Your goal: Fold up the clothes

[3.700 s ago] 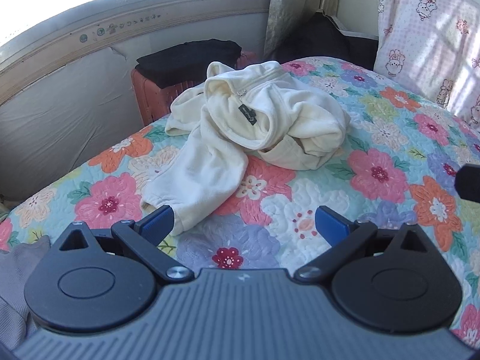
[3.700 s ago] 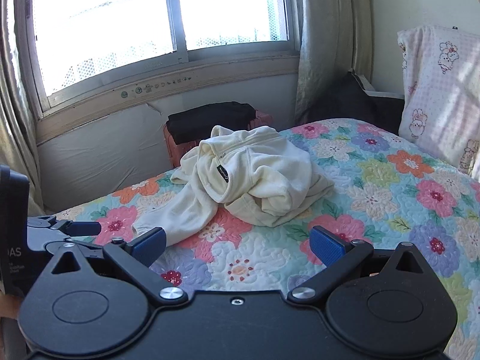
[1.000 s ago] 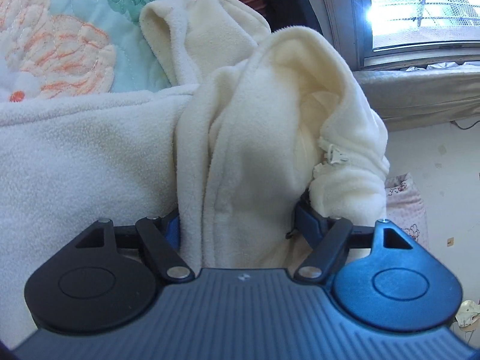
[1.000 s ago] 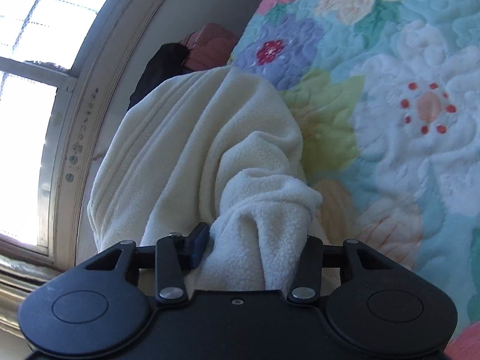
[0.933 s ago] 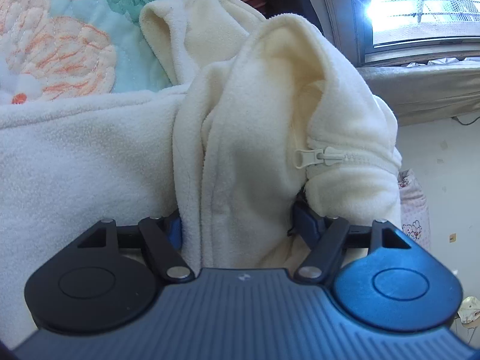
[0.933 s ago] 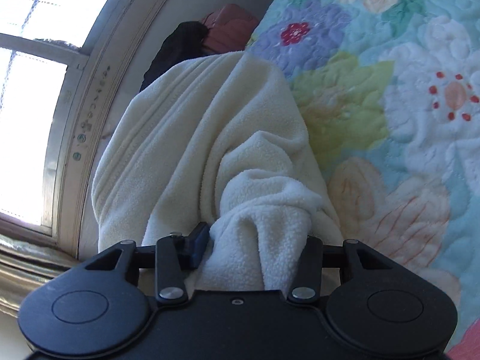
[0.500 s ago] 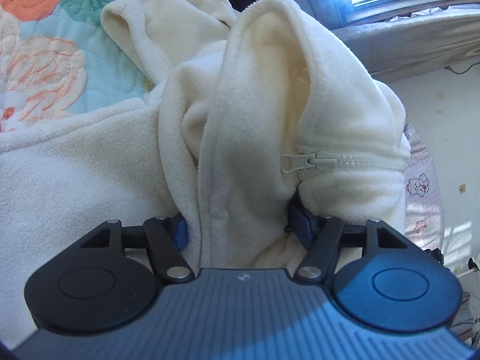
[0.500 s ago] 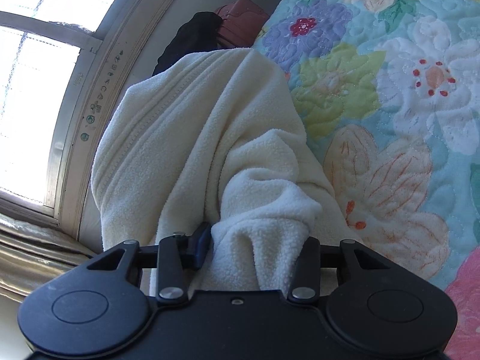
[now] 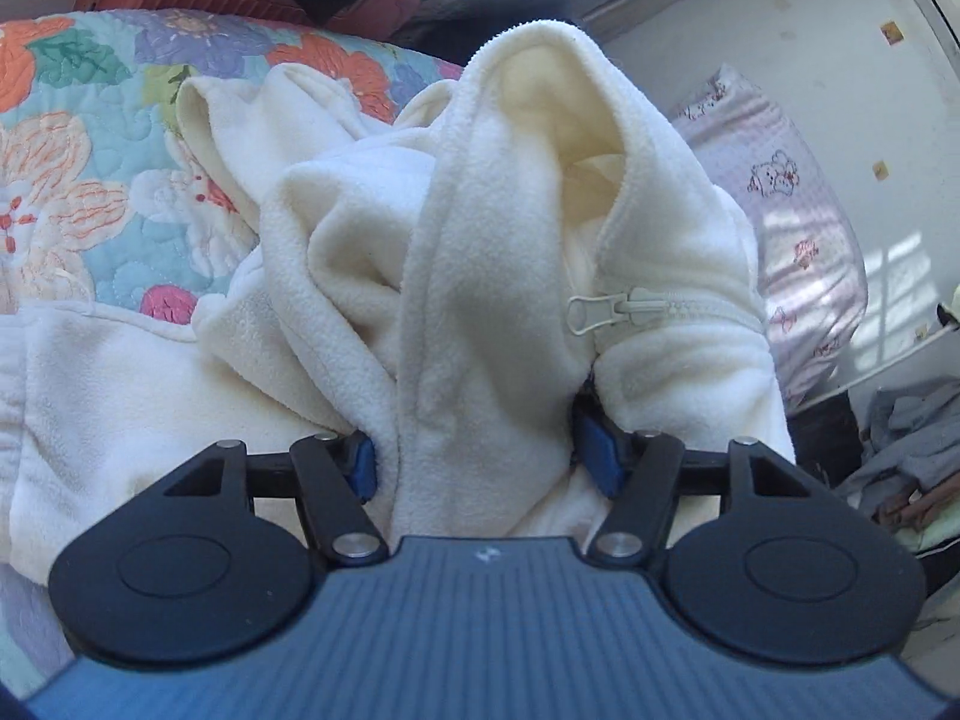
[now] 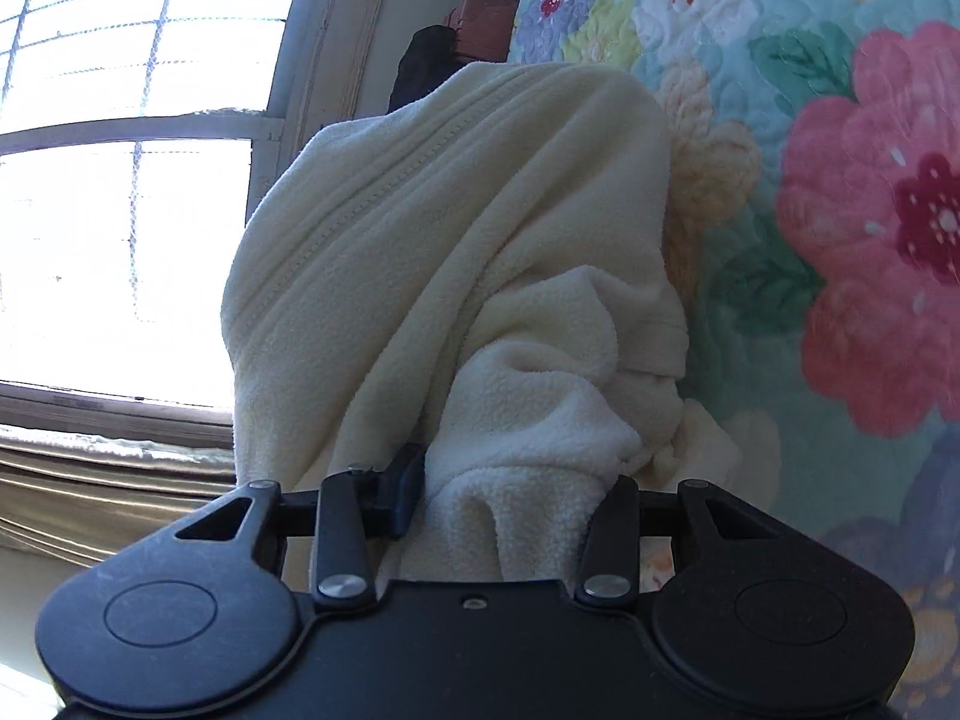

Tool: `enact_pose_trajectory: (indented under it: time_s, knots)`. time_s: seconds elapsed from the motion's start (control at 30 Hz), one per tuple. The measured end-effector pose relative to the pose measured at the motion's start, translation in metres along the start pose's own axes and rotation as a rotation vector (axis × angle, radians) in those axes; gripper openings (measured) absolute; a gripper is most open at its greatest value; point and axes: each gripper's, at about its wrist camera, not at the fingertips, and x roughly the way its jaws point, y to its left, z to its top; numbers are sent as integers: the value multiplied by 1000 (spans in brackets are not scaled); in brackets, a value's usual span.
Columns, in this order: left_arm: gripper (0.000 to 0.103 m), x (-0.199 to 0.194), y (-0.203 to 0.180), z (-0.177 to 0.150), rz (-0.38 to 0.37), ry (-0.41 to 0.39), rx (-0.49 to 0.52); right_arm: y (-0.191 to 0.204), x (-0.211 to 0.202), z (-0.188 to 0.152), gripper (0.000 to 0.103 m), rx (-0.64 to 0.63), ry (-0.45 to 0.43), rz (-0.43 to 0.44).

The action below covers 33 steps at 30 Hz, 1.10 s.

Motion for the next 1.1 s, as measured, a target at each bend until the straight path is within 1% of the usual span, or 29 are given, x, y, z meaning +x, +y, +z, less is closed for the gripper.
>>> enact_pose_trajectory:
  time_s: [0.07, 0.13, 0.17, 0.23, 0.27, 0.4, 0.53, 0.67, 0.73, 0.77, 0.8, 0.83, 0.87, 0.9, 0.93, 0.97, 1.0, 1.03, 1.07, 1.1]
  knots:
    - [62, -6, -24, -31, 45, 39, 61, -10, -22, -27, 47, 17, -22, 13]
    - [62, -14, -42, -61, 61, 55, 87, -19, -44, -51, 47, 21, -57, 24]
    - [62, -12, -50, -70, 55, 59, 88, -23, -55, -61, 47, 17, -86, 38]
    - [62, 1, -67, -75, 52, 73, 103, -30, -78, -78, 47, 16, -155, 59]
    - [62, 3, -79, -77, 48, 74, 133, -33, -89, -85, 47, 14, -185, 67]
    - [62, 9, -129, -88, -18, 58, 245, -30, -134, -102, 47, -2, -265, 96]
    - [62, 16, -184, -80, -104, -3, 339, 5, -181, -103, 46, -100, -340, 54]
    - [62, 4, -260, -51, -214, -130, 482, 79, -241, -93, 42, -321, -500, -22]
    - [63, -12, -292, -36, -217, -226, 555, 114, -275, -97, 41, -433, -608, -39]
    - [64, -19, -301, -31, -165, -271, 601, 136, -284, -102, 41, -513, -675, -69]
    - [66, -23, -307, -29, -85, -301, 659, 161, -291, -113, 41, -619, -733, -132]
    - [68, -28, -313, -27, -5, -330, 717, 185, -291, -122, 41, -730, -772, -225]
    - [69, -27, -311, -28, 75, -339, 767, 203, -284, -129, 41, -820, -791, -331]
    - [74, -22, -304, -31, 163, -339, 808, 220, -278, -134, 43, -905, -804, -439]
    - [76, -13, -289, -37, 235, -304, 819, 225, -268, -135, 45, -951, -793, -555]
    - [77, -3, -275, -42, 306, -268, 830, 219, -254, -131, 49, -961, -771, -666]
    - [77, 6, -261, -48, 376, -231, 839, 206, -243, -125, 57, -926, -740, -732]
    - [77, 21, -237, -57, 413, -176, 818, 186, -234, -118, 61, -878, -704, -787]
    - [77, 35, -214, -65, 450, -122, 796, 160, -231, -114, 65, -832, -687, -830]
    - [77, 49, -190, -74, 485, -67, 775, 134, -229, -111, 66, -786, -669, -873]
